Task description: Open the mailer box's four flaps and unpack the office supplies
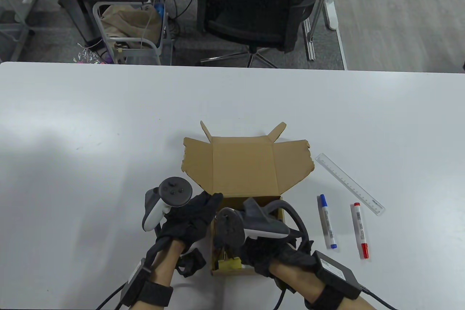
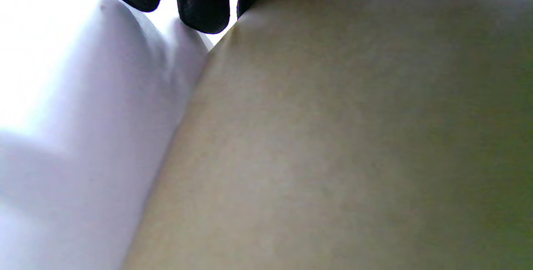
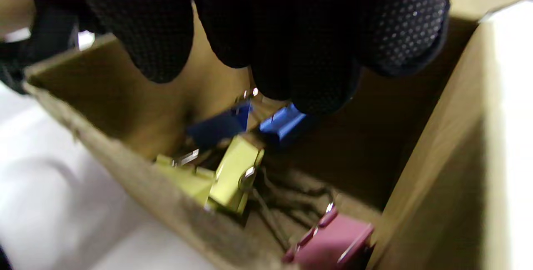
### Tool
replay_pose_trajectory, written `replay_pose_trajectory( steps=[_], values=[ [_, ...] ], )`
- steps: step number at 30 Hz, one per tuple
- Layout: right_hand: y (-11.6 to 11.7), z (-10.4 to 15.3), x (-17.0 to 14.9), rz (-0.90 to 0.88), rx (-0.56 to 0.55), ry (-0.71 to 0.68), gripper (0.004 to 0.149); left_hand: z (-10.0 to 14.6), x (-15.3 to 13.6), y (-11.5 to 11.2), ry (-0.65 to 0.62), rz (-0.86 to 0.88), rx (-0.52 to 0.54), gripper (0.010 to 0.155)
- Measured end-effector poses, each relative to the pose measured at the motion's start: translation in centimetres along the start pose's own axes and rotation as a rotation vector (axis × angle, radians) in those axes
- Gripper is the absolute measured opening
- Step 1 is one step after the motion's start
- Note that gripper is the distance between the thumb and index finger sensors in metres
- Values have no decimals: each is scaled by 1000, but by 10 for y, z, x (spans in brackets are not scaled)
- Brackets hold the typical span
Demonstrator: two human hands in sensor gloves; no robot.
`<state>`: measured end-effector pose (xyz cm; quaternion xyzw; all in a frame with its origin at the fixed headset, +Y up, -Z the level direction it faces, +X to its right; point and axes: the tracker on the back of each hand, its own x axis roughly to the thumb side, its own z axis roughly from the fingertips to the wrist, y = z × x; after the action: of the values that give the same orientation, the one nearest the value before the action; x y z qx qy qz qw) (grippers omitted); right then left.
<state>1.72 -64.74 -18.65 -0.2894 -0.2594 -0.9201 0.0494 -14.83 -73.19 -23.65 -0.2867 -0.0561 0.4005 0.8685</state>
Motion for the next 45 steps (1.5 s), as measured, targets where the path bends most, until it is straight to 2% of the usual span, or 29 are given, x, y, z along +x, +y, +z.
replay_pose_trajectory(
  steps=[7, 10, 18, 22, 26, 29, 34, 35, 40, 41, 42, 45],
  values=[
    [26, -28, -4, -15, 171, -32, 43, 0, 0, 0, 0, -5, -1, 60],
    [35, -35, -4, -30, 236, -58, 44, 0, 0, 0, 1, -6, 0, 60],
    [41, -41, 0, 32, 236, -71, 44, 0, 1, -1, 1, -7, 4, 61],
    [44, -40, -1, 105, 249, -34, 39, -1, 1, -1, 2, -9, 3, 61],
    [53, -44, -10, -64, 363, -44, 37, -1, 1, -1, 2, -11, 3, 61],
    [52, -46, -11, -80, 326, -60, 35, 0, 1, -1, 4, -10, 7, 61],
    [51, -42, 4, 112, 254, -49, 39, 0, 1, -1, 4, -14, 10, 61],
    [52, -42, 5, 132, 252, -39, 47, 0, 1, -2, 5, -14, 11, 61],
    [54, -47, 9, 228, 297, -7, 51, 0, 0, -2, 5, -18, 16, 61],
    [55, -49, 12, 304, 310, 2, 52, 0, 0, -2, 4, -17, 15, 61],
    [56, -51, 17, 398, 318, -5, 48, 0, 0, -2, 2, -17, 17, 61],
    [59, -52, 23, 466, 274, -48, 52, 0, 0, -2, -4, -11, 10, 61]
  ],
)
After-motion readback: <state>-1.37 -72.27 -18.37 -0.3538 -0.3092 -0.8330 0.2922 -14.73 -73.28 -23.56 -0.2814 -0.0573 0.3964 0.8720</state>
